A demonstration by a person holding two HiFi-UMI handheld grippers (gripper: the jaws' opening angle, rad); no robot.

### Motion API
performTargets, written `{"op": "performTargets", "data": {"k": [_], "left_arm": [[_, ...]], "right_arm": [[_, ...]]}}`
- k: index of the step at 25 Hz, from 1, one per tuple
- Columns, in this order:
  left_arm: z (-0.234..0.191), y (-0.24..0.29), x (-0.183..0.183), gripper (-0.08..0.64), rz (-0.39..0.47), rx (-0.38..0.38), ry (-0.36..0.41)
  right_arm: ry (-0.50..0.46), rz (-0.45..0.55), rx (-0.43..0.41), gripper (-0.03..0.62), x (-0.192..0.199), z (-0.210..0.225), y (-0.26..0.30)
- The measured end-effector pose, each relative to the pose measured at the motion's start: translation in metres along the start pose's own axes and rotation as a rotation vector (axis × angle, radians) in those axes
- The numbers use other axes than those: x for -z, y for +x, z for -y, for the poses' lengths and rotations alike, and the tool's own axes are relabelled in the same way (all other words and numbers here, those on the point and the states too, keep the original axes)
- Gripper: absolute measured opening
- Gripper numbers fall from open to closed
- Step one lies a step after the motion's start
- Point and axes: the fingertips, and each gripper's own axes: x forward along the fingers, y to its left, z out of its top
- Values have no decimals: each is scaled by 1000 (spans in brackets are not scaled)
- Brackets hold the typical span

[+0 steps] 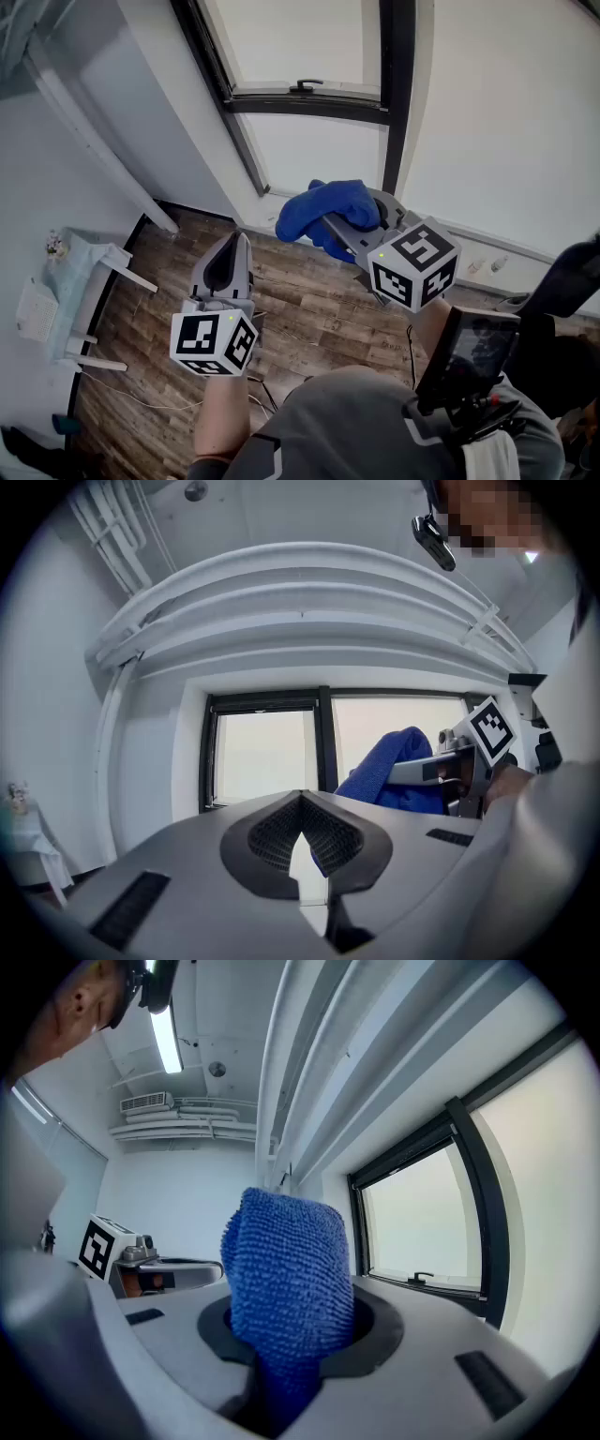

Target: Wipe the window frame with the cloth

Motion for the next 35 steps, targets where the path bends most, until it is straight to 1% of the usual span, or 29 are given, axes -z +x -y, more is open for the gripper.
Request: {"op": "performTargets", "data": {"k": [7,10,12,14,16,20,23,26,29,32,35], "left_arm": [[-7,-2,-2,8,3,-5,7],[-10,-4,0,8,-1,-4,-1],[-23,-14,-3,8,-5,-2,-12],[-48,-31,-10,8,2,3,-28],[-62,-41,-13,8,12,21,-40],[-52,-36,-2,8,11,67,-31],[-62,-32,8,8,6,57,-38],[-67,-31,14,8,23,50,-39],[-82,-34,19,8,39,57,-42],[-100,-35,25,8,33,84,-60],[-110,-28,27,9,29,113,-84]], "right_arm": [[5,5,-1,127,-1,-2,5],[12,13,7,127,-3,-4,5],[10,15,20,127,-9,-17,10],[9,16,29,127,-19,-41,24],[11,14,35,129,-23,-55,35],[19,-5,38,129,-7,-47,40],[20,-13,32,129,1,-47,49],[34,-7,33,129,7,-44,51],[49,-16,58,129,18,-49,60],[46,-25,82,129,20,-58,75],[38,-37,78,130,20,-59,91]]}}
